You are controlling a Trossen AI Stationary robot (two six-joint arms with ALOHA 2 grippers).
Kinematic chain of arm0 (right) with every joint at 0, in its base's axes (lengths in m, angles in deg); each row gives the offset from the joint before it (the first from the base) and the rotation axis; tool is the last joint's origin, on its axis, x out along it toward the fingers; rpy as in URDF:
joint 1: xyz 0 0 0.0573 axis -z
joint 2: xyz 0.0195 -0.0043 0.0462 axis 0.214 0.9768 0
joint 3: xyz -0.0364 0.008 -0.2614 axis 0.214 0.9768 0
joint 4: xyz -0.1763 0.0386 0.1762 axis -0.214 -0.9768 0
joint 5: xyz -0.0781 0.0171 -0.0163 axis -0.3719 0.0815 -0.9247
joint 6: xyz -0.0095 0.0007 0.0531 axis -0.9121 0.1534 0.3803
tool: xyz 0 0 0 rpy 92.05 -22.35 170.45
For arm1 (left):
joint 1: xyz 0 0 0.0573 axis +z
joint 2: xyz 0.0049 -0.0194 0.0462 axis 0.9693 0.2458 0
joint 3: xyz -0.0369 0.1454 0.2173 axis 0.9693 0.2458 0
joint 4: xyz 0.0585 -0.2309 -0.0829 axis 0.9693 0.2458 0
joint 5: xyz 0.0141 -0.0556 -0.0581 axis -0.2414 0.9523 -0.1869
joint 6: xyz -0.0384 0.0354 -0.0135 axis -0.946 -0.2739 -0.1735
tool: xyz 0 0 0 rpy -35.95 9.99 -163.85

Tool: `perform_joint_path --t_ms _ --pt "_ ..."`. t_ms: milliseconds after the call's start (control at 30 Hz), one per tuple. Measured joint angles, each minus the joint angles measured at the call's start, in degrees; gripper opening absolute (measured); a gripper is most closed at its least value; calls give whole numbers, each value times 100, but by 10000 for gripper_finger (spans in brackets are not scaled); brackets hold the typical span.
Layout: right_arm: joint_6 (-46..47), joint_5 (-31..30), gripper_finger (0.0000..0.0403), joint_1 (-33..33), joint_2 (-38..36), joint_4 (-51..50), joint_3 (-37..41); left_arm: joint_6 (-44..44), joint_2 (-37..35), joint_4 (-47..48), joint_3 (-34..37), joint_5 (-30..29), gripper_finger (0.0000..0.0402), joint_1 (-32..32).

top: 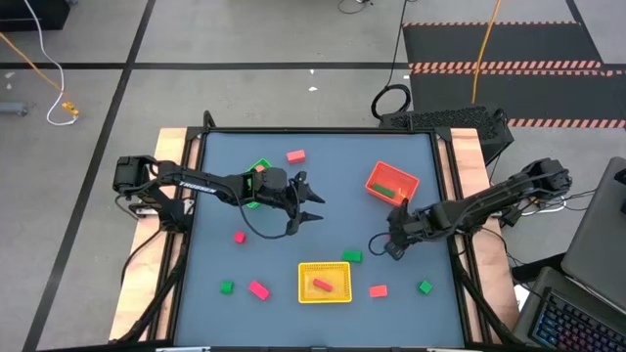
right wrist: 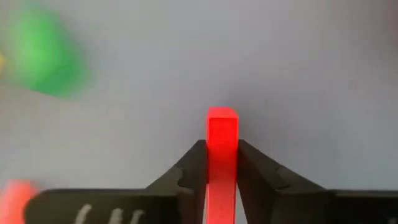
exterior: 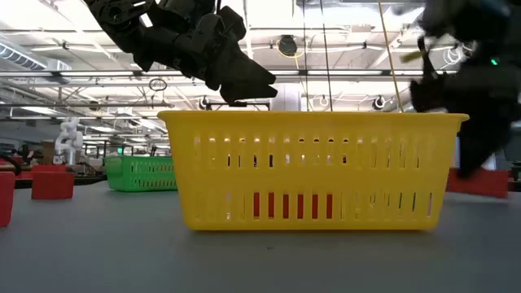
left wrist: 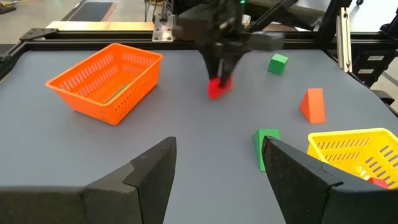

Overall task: Sort & place blocks by color
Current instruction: Put the red block into the yellow bin

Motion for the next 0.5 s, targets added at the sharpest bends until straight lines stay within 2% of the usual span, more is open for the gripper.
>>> perform_joint_path --t_ms 233,500 --pt "-1282 -166 48 0 -151 2604 -2 -20 0 -2 0 -46 239 0" --pt "-2046 -160 48 0 27 3952 -2 -199 0 -2 0 -87 239 -4"
